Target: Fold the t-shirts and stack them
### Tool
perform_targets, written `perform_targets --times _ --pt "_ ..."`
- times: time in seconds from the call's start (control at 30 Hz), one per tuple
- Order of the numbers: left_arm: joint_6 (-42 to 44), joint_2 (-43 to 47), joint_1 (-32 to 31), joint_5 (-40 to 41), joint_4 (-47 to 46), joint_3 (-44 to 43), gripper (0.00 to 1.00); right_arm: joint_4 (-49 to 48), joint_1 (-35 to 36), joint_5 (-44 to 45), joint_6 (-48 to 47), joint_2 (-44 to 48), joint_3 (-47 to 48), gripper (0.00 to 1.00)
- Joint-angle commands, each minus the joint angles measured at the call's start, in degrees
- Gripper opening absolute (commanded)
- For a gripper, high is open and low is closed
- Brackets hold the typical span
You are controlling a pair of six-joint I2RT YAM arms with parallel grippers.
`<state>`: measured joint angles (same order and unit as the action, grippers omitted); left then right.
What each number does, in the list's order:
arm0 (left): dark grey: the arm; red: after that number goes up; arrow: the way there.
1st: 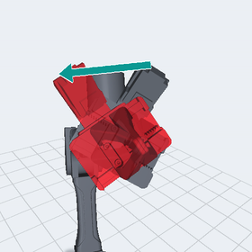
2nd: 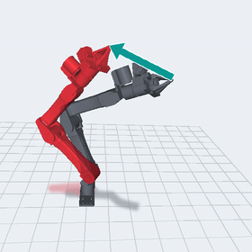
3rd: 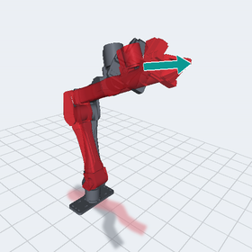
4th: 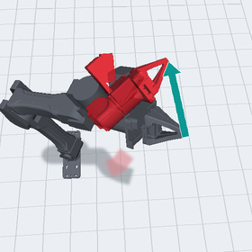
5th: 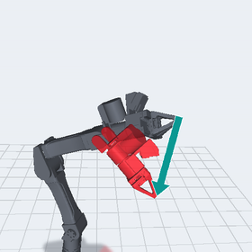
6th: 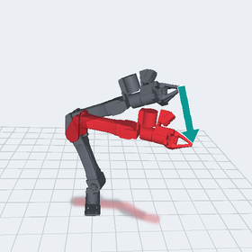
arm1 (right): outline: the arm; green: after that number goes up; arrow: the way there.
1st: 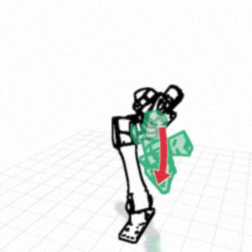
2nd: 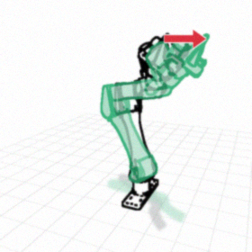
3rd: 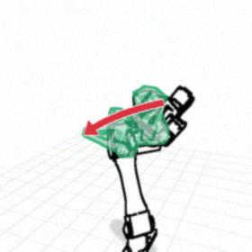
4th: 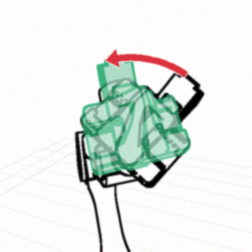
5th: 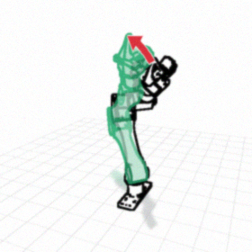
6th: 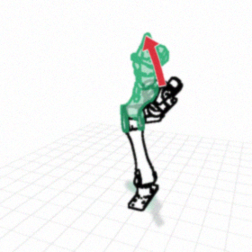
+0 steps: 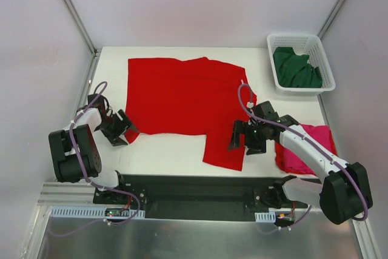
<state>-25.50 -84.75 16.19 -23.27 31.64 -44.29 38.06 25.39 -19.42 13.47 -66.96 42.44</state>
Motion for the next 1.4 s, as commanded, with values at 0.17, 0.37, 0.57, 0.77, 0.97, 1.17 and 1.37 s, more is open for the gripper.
perform_targets --times 0.17,0.37,0.57,0.77,0.97,1.17,1.37 --pt "-1.0 3.0 0.1 1.6 -3.1 0.7 0.66 1.4 0.2 -2.1 -1.4 -1.2 1.4 0.97" --pt "-0.9 6.2 0.1 4.5 -2.9 1.8 0.61 1.5 0.3 -3.1 -2.0 -2.7 2.0 0.97" --pt "-0.9 10.2 0.2 6.0 -1.6 1.4 0.47 1.7 0.2 -3.9 -3.0 -4.4 2.6 0.97" --pt "0.0 10.3 0.1 6.9 -0.6 0.8 0.36 1.5 0.2 -4.5 -4.0 -6.4 2.9 0.97" --pt "-0.3 7.1 0.1 7.2 -0.3 1.1 0.45 1.0 0.3 -5.3 -4.3 -8.0 2.9 0.97" --pt "-0.5 3.2 0.1 8.9 -0.2 0.3 0.49 1.0 0.2 -5.5 -4.6 -8.0 1.8 0.97" --pt "-0.5 -2.9 0.2 7.0 -1.7 -2.4 0.49 0.7 0.2 -5.5 -4.7 -8.1 0.7 0.97"
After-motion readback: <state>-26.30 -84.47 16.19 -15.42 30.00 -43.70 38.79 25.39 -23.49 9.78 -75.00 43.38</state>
